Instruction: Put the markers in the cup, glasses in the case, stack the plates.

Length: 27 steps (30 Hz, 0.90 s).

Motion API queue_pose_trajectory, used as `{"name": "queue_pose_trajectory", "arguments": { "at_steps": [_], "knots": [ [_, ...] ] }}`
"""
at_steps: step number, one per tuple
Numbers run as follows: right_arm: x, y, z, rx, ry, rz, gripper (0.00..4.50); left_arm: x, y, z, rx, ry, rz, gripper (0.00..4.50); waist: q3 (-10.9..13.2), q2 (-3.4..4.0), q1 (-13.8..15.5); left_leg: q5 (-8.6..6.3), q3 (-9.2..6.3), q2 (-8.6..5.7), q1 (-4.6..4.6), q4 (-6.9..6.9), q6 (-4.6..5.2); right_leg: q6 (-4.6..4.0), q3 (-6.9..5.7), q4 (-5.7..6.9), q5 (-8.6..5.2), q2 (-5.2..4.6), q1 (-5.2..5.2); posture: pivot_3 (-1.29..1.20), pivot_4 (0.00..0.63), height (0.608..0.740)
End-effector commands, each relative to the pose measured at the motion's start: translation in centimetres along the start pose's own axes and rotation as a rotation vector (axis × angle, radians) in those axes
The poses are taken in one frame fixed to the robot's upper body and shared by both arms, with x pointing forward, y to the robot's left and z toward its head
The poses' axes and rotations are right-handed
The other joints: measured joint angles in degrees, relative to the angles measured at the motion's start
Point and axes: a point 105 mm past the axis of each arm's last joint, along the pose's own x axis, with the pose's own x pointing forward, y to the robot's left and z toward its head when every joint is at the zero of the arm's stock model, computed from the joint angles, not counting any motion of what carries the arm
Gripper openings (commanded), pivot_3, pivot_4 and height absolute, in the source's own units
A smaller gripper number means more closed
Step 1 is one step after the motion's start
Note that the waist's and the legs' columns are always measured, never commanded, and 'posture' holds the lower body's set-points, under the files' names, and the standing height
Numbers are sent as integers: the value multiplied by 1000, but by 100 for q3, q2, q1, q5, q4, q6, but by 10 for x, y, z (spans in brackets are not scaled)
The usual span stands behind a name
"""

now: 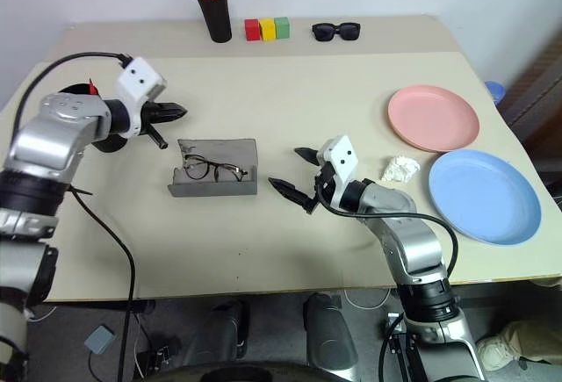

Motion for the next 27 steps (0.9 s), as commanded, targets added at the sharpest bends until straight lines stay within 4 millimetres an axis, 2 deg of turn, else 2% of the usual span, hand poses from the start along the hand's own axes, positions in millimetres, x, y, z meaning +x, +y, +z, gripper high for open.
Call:
{"name": "queue_pose_trajectory", "arguments": {
  "at_steps": [1,4,7,12,16,23,27],
  "knots": [
    [-7,6,3,-51,-3,5,4500,7,6,4,62,18,-32,20,0,-1,18,0,-1,0,0,1,0,0,0,0,0,0,0,0,150,740],
    [-15,3,-5,-60,33,-22,4500,17,1,0,61,27,-108,20,0,-1,31,0,-1,0,-6,6,0,0,0,-1,0,0,-1,0,150,740],
    [-23,-2,-11,-63,57,-48,4500,18,-9,-5,80,30,-202,20,0,-1,19,0,-1,-1,-10,11,0,1,0,-2,0,0,-2,0,150,740],
    [-40,-14,-17,-59,76,-99,4500,8,-37,-9,71,2,-408,20,0,-1,6,0,-2,0,-18,7,0,2,0,1,0,0,-10,0,150,740],
    [-52,-25,-17,-63,82,-147,4500,-9,-62,-10,61,-19,-545,20,0,-1,-4,0,-3,0,-16,7,1,2,0,5,0,-1,-10,0,150,740],
    [-67,-36,-15,-57,84,-201,4500,-35,-86,-9,62,-48,-588,20,0,-1,16,0,-7,1,-15,13,1,2,0,8,-1,-2,-7,0,150,740],
    [-69,-39,-17,-49,89,-221,4500,-38,-100,-28,141,5,-558,20,0,-1,19,0,-6,1,-5,11,1,1,0,6,-1,-3,1,0,150,740]
  ]
}}
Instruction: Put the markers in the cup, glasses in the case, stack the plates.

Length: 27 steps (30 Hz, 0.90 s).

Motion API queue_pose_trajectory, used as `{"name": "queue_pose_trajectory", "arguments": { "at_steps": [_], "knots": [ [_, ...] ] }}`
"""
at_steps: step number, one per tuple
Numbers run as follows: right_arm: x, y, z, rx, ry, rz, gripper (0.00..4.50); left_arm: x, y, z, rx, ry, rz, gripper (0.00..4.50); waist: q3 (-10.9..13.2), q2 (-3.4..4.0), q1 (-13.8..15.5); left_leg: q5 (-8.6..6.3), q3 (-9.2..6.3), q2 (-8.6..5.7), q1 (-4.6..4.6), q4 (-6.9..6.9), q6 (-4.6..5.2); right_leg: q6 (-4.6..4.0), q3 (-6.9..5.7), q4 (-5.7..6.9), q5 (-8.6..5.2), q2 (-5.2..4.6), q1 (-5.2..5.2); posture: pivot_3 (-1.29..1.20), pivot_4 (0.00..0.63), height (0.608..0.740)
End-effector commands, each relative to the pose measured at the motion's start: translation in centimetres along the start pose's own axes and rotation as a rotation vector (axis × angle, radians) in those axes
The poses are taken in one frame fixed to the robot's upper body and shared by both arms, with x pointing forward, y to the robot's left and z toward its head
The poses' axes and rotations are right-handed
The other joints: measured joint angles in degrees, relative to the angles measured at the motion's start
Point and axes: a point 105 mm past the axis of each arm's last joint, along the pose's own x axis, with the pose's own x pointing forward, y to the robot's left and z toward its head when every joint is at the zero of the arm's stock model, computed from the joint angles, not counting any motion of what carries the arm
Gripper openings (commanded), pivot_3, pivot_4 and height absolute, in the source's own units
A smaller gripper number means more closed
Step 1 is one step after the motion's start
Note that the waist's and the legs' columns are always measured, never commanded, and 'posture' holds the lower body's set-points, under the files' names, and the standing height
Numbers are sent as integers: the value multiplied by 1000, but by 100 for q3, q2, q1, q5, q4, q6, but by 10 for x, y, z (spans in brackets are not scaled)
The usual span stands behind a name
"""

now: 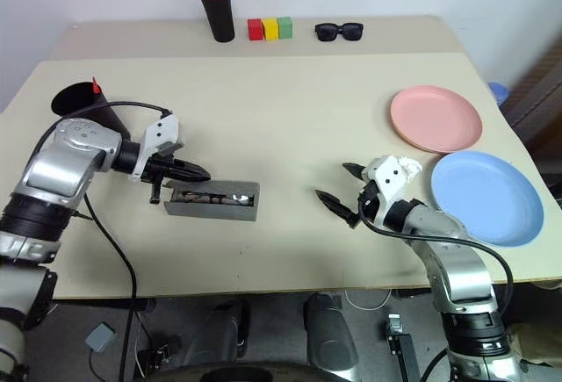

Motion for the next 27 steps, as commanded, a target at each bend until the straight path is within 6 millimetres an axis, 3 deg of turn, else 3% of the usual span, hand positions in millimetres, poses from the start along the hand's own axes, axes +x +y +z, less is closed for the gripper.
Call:
{"name": "queue_pose_trajectory", "arguments": {
  "at_steps": [1,8,11,13,15,19,23,27],
  "knots": [
    [-3,-5,8,-17,-27,-21,4500,-1,-6,-1,59,21,35,20,-1,-1,4,0,0,0,1,-1,0,0,0,1,0,0,1,0,150,740],
    [0,-8,8,-10,-35,-37,4500,3,-15,-6,98,18,82,20,-2,1,4,0,5,0,19,-6,0,-1,3,-2,-1,-1,14,0,150,740],
    [-3,-18,10,-8,-47,-89,4500,-4,11,25,126,-156,257,20,-1,1,37,0,5,0,22,-3,0,-1,2,-1,-1,-1,17,0,150,740],
    [-7,-28,14,-9,-60,-143,4500,-18,30,64,174,-408,413,20,0,0,125,0,4,-1,20,5,0,-1,2,-2,-1,-1,21,0,150,740],
    [-13,-39,19,-10,-81,-209,4500,-32,44,91,138,-569,521,20,4,-9,164,0,-1,-1,7,18,0,1,-2,-4,1,-1,19,0,150,740],
    [-28,-56,21,-34,-60,-316,4500,-33,46,135,117,-750,546,20,0,-5,169,0,0,-8,8,13,0,8,-3,-6,5,-10,20,0,150,740],
    [-44,-69,19,-23,-38,-404,4500,0,21,160,73,-853,359,20,-1,-4,165,0,1,-12,11,6,0,10,-2,-5,4,-15,21,0,150,740],
    [-61,-80,13,-19,16,-502,4500,38,-4,154,114,-801,181,20,-2,-2,124,0,2,-13,16,7,0,9,-1,-3,4,-13,23,0,150,740]
  ]
}}
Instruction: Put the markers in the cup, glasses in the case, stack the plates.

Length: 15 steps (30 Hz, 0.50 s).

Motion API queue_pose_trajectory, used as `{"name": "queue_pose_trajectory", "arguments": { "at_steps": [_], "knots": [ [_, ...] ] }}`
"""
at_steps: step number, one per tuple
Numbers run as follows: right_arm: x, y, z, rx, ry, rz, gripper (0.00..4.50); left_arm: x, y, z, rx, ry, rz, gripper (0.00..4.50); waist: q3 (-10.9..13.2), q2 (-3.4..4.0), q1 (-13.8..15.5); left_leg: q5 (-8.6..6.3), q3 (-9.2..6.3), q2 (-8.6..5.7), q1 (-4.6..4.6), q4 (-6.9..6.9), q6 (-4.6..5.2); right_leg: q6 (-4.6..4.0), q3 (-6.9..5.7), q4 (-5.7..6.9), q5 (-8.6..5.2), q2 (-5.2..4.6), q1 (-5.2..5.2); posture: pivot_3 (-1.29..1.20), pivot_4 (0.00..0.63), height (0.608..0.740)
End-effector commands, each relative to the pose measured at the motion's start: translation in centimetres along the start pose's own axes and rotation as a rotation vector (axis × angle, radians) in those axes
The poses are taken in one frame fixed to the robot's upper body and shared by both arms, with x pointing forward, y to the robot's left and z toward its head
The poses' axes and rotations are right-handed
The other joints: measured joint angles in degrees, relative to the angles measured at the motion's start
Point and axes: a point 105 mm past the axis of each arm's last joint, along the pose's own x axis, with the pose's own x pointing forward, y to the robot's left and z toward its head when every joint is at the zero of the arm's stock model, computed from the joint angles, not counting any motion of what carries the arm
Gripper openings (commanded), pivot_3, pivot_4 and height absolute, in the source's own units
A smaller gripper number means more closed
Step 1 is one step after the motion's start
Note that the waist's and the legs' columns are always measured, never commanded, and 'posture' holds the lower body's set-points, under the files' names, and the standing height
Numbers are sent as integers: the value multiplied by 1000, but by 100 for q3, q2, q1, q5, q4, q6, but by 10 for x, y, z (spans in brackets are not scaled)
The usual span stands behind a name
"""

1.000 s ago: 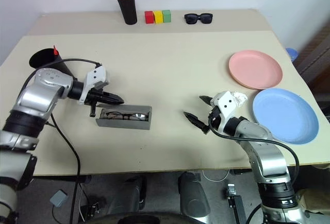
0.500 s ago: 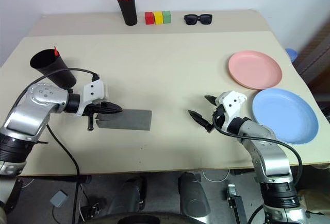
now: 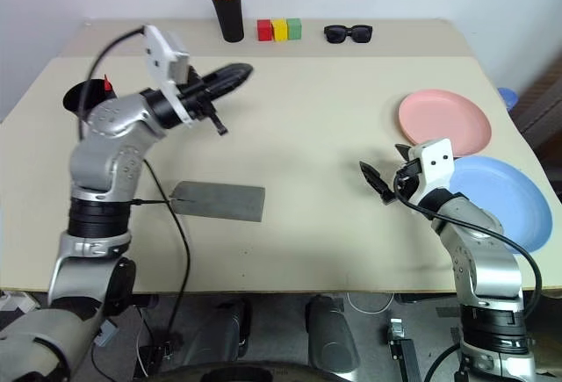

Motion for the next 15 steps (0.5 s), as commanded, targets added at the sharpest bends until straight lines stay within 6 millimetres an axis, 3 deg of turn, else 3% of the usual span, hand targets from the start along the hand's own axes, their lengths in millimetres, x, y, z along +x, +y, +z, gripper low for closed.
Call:
{"name": "queue_pose_trajectory", "arguments": {
  "at_steps": [1,5,11,15],
  "knots": [
    [-11,-16,11,-36,-7,-79,4500,6,-23,-8,29,10,-127,20,0,1,-32,0,4,0,4,-2,0,0,4,0,0,1,0,0,150,740],
    [-28,-29,9,-61,29,-153,4500,-1,-49,-34,-18,106,-329,1251,-6,13,-24,0,5,3,8,-3,0,-2,6,1,-1,7,0,0,150,740],
    [-52,-43,-7,-67,120,-261,4500,-13,-64,-40,-54,136,-467,4301,-7,14,-14,0,6,2,6,0,1,-2,8,-5,-2,6,6,0,150,740],
    [-66,-43,-19,-65,189,-293,4500,-22,-73,-43,-49,166,-543,4466,-8,16,-19,0,6,3,9,-3,1,-2,9,-5,-3,6,6,0,150,740]
  ]
}}
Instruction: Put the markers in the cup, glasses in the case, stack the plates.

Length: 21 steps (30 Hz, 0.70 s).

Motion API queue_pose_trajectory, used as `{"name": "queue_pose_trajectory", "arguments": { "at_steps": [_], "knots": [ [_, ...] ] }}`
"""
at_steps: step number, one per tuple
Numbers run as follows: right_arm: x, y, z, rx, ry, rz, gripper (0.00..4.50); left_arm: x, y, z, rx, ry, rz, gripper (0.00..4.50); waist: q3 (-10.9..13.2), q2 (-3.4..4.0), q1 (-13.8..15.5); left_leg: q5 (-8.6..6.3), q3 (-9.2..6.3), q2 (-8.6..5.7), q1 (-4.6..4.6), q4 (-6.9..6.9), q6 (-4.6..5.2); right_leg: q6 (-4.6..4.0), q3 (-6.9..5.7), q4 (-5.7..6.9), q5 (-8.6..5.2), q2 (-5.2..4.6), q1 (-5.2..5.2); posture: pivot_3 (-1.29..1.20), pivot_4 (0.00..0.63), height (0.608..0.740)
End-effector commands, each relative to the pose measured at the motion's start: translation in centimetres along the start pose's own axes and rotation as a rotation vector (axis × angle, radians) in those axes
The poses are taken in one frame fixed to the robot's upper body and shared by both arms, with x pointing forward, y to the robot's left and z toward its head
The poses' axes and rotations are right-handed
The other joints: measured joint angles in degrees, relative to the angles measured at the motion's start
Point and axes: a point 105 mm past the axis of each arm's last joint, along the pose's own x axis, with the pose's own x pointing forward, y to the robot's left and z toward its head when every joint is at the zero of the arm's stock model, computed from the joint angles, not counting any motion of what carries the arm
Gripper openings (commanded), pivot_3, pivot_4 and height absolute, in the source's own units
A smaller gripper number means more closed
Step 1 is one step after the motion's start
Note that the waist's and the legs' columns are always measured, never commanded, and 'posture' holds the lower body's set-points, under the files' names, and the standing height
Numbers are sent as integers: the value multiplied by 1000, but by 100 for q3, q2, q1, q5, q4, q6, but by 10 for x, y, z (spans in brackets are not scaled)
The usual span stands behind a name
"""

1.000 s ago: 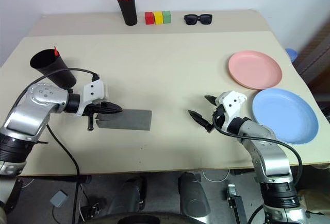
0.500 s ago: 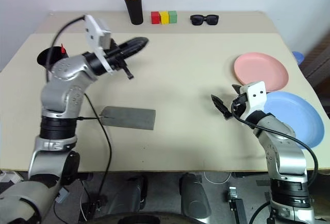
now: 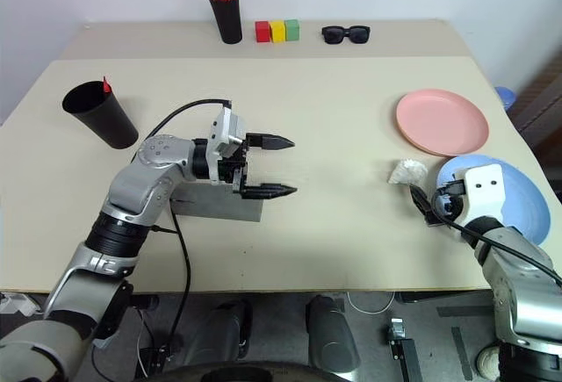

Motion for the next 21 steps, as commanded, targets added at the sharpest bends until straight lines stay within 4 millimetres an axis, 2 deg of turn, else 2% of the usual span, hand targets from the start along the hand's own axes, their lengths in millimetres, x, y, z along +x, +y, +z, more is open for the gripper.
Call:
{"name": "queue_pose_trajectory", "arguments": {
  "at_steps": [1,11,14,17,20,21],
  "knots": [
    [-12,-8,4,-40,3,-46,4500,1,-12,3,34,6,-72,4466,0,0,-4,0,0,0,0,-1,0,0,0,0,0,0,0,0,150,740],
    [-18,-8,-19,-24,81,-56,4500,0,-11,1,58,39,-104,4466,0,0,2,0,1,0,1,2,0,-1,2,-4,-3,0,3,0,150,740],
    [-15,-7,-27,-15,101,-46,3644,-1,-11,0,75,51,-106,4500,0,0,1,0,2,0,0,3,0,0,2,-6,-3,0,3,0,150,740],
    [-12,-6,-33,-18,115,-38,2210,-1,-11,0,84,57,-104,4500,0,0,0,0,2,0,1,3,0,-1,2,-6,-3,0,3,0,150,740],
    [-8,-4,-35,-22,117,-34,494,-2,-11,0,87,59,-99,4500,0,0,-2,0,2,0,1,3,0,-1,3,-6,-3,0,4,0,150,740],
    [-7,-4,-36,-35,123,-36,64,-2,-11,0,88,60,-96,4500,-1,-2,-3,0,2,0,1,3,0,-1,2,-6,-3,0,4,0,150,740]
  ]
}}
